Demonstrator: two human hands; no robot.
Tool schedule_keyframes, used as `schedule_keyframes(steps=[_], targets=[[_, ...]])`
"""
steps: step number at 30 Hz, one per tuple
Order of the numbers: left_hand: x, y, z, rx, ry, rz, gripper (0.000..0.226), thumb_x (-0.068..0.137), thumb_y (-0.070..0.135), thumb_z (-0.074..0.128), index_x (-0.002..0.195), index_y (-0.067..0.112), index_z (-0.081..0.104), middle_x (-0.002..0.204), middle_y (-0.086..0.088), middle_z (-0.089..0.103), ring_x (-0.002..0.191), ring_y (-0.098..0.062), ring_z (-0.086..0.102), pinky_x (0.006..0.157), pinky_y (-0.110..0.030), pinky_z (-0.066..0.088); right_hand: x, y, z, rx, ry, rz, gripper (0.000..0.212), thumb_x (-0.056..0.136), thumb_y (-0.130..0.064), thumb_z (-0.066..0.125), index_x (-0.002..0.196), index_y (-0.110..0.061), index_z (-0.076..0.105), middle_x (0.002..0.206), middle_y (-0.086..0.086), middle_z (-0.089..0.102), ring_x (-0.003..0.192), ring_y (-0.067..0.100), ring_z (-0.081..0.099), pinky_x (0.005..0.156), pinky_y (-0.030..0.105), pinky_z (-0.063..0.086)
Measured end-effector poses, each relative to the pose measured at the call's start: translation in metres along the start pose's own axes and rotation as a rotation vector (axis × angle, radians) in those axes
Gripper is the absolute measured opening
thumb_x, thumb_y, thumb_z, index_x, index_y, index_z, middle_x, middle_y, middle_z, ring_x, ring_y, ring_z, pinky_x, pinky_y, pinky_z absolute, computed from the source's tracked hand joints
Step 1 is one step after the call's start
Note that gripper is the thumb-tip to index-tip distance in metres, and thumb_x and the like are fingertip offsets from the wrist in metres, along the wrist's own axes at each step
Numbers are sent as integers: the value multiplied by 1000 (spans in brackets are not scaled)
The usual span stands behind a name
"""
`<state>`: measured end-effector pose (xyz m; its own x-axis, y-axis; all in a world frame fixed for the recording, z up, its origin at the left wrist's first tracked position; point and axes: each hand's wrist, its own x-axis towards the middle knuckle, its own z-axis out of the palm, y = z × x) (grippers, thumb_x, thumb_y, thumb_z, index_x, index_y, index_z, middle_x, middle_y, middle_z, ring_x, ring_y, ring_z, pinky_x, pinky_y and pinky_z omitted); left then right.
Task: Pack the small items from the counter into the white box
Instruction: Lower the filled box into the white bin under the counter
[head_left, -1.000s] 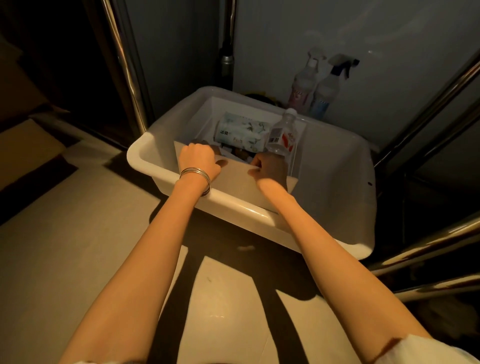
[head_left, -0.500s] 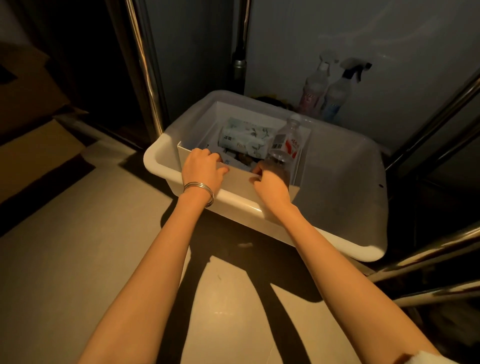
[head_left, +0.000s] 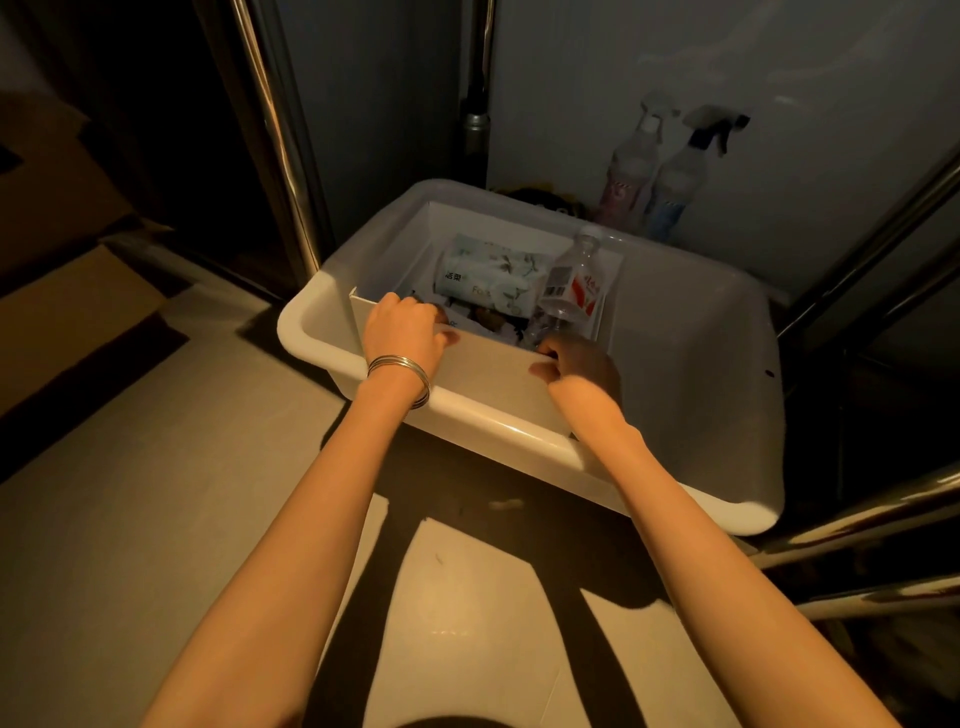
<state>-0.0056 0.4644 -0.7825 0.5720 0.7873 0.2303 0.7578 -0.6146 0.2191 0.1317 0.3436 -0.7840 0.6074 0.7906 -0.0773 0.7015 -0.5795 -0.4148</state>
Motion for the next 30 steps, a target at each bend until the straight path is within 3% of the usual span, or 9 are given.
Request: schedule_keyframes(steps=[2,5,13,20,30], targets=[[6,6,0,38,-37,-14,34,92,35,52,101,4,63,100,-16,63,99,-30,49,80,-37,39,3,1,0,-11,82,-12,20,90,-18,57,108,-10,62,112,12,64,104,30,59,87,35,45],[17,12,2,46,-83,-39,40,93,38,48,103,1,61,105,-19,61,101,-33,51,84,-36,39,7,4,-1,18,170,-58,17,88,-17,61,101,-7,64,106,16,66,98,31,61,83,36,46],[52,13,5,142,-317,20,37,97,35,39,120,10,54,118,-15,57,109,-30,50,91,-34,39,14,0,0,-9,204,-91,19,88,-17,60,103,-5,63,105,16,67,99,31,63,87,38,47],[60,12,2,185,-324,54,38,96,35,40,122,10,51,119,-15,57,110,-31,49,92,-36,39,19,-1,2,-6,221,-106,18,87,-15,61,103,-6,62,106,15,67,102,30,62,93,47,48],[49,10,3,-47,-287,25,36,95,29,46,121,6,54,120,-18,56,111,-32,49,94,-38,39,19,1,-2,-10,113,-96,25,89,-19,58,110,-6,59,115,16,62,112,32,55,102,46,35]])
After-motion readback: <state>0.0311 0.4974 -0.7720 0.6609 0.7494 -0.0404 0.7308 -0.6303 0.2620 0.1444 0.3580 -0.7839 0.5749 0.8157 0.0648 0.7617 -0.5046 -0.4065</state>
